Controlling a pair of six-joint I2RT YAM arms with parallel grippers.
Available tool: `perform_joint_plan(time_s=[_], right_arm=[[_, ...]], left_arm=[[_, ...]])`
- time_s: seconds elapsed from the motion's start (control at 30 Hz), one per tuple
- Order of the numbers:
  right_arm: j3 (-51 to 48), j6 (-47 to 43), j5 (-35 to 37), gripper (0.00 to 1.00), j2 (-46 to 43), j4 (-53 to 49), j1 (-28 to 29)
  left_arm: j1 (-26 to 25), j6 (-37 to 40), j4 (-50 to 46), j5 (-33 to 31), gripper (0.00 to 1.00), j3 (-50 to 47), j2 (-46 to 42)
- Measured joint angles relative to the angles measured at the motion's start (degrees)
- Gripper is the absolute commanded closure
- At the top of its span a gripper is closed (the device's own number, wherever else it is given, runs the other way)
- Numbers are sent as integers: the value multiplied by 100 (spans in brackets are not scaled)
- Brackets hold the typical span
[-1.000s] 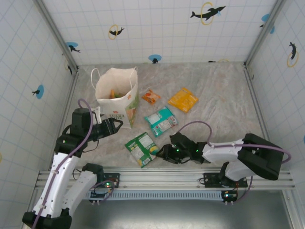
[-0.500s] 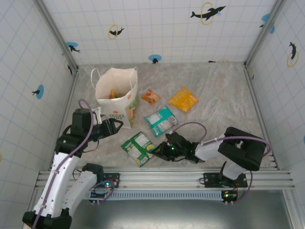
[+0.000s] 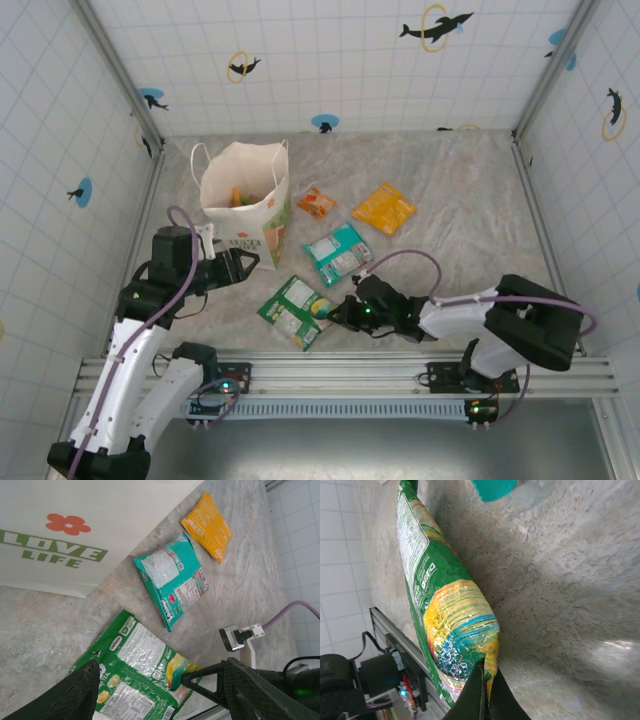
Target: Place the snacks into the paper bag
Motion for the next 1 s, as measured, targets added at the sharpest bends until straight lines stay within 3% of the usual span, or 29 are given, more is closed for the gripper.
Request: perform_joint_plan(time_s=[0.47,0.77,1.0], right_arm=[[905,-3075,1187,100,-1766,-2922,-35],[1648,-5399,1346,100,-2041,-3681,-249],[2345,-7132,1193,100,-1967,-4216,-348]], left_arm=[[0,1377,573,887,38,313,234],[0,2914,494,1602,41,634,560],[-168,4065,240,1792,42,721,809]])
